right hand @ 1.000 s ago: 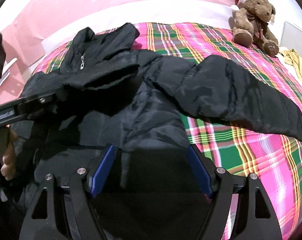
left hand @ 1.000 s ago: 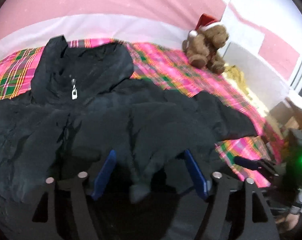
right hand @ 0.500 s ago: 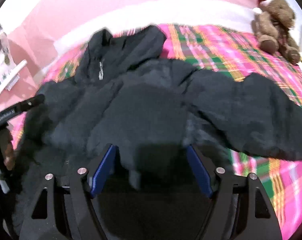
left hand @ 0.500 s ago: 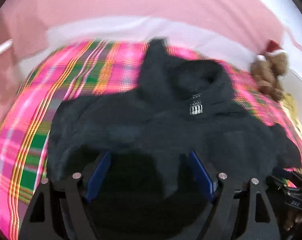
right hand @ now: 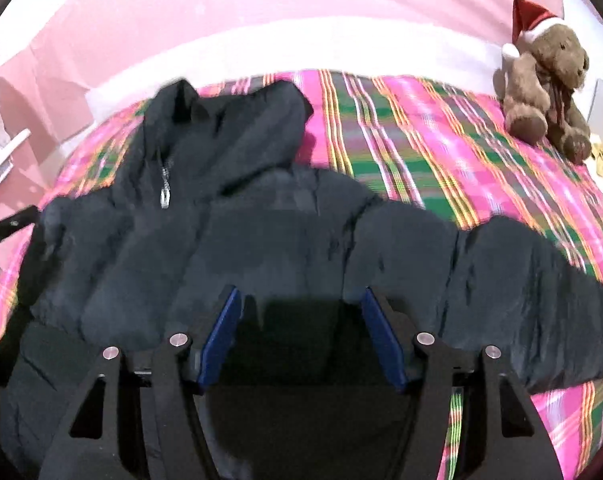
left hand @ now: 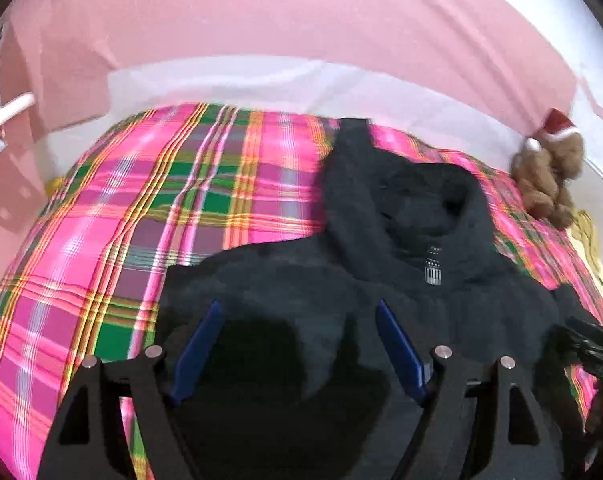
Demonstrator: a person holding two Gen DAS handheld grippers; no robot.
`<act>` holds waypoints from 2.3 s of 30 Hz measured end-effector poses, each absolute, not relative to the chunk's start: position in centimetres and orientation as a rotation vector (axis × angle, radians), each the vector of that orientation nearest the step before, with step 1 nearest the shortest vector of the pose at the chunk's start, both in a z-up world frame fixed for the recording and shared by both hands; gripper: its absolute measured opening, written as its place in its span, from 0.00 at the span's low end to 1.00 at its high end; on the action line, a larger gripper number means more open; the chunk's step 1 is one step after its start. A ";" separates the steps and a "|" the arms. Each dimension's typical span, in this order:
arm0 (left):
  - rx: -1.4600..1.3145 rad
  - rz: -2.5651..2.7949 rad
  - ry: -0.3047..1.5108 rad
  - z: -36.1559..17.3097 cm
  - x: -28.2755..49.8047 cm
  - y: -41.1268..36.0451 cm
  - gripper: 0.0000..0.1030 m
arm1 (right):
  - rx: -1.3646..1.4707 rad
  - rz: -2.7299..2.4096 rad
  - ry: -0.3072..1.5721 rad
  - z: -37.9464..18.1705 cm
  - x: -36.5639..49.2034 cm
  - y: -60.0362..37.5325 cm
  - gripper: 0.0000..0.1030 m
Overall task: Fold large clothes
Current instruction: 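Fold the held sleeve across the jacket body with the left tool, then grasp the other jacket sleeve with the right tool and lift it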
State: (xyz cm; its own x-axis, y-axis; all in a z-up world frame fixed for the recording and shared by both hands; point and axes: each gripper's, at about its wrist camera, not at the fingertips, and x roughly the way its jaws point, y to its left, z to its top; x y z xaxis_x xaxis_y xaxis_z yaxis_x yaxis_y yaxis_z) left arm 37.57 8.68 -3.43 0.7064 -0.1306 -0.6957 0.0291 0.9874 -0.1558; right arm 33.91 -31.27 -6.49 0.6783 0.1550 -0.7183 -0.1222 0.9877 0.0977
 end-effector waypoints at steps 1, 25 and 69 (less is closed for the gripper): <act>-0.146 -0.064 0.818 -4.4 38.6 9.3 0.74 | 0.041 0.166 0.813 -6.4 34.8 -31.0 0.62; -0.136 -0.071 0.847 -8.9 34.2 10.2 0.53 | 0.031 0.206 0.920 -12.0 35.7 -30.4 0.52; -0.138 -0.240 0.770 0.1 8.9 -1.1 0.54 | 0.130 0.106 0.751 -3.1 7.7 -36.3 0.52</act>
